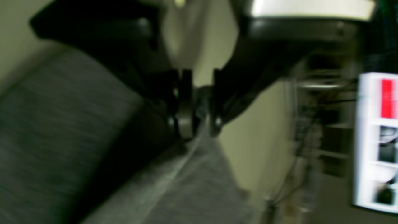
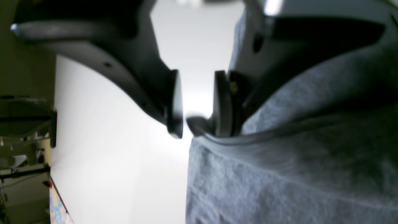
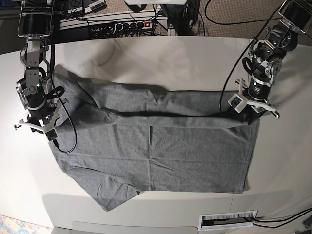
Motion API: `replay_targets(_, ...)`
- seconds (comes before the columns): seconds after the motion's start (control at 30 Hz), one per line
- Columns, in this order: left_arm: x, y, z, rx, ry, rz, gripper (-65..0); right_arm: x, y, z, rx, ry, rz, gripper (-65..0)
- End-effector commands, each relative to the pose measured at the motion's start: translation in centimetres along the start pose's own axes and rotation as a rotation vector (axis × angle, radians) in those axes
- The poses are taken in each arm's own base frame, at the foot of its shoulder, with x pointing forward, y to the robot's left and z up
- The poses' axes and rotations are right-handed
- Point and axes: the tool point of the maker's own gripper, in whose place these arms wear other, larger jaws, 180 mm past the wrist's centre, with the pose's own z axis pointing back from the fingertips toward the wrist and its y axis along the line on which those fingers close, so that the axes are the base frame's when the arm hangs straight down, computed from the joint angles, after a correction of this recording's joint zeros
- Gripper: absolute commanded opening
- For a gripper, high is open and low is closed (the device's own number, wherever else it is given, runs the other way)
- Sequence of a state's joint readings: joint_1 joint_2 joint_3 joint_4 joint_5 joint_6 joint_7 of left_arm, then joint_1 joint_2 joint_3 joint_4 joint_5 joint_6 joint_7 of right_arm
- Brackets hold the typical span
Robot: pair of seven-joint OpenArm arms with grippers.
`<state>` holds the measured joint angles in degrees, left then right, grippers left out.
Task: Fold the T-shirt properly
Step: 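Lift the shoulders with both grippers and fold them toward the hem, then lower the folded shoulder edge onto the shirt and release both grippers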
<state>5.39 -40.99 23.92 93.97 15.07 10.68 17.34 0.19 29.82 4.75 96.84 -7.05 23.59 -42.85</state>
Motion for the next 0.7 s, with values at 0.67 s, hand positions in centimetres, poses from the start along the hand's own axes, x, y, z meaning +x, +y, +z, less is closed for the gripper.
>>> replay_targets(0.67,4.3,-3.2,-0.5,-0.084,-0.093,0.035,-65.0,0.6,2.3,0.7,0.187,0.021,-0.214,-61.9)
